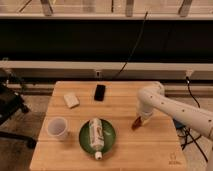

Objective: Drag the pepper across the table

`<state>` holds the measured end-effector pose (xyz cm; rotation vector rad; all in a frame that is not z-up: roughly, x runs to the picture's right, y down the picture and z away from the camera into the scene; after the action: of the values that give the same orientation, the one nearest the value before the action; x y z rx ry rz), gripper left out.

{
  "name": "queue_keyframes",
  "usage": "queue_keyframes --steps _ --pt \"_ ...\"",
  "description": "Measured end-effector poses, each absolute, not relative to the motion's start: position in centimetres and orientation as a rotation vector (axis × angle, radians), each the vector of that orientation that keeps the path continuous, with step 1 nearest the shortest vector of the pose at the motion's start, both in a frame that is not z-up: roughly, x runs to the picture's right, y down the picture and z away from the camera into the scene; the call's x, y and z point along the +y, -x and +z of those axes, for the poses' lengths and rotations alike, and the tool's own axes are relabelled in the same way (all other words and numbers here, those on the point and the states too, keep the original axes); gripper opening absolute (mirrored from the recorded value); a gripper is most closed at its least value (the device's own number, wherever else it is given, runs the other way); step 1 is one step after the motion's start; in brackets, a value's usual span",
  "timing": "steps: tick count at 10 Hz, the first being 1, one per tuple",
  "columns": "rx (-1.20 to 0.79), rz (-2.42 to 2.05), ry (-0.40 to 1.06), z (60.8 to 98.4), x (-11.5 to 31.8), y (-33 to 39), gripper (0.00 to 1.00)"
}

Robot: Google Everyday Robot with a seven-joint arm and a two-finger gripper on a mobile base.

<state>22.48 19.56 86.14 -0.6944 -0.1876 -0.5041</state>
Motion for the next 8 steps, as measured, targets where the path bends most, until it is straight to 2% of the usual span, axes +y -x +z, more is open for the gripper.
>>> queue_keyframes --steps 8 --pt "-0.183 -0.537 0.694 87.2 18.1 -24.8 0.03"
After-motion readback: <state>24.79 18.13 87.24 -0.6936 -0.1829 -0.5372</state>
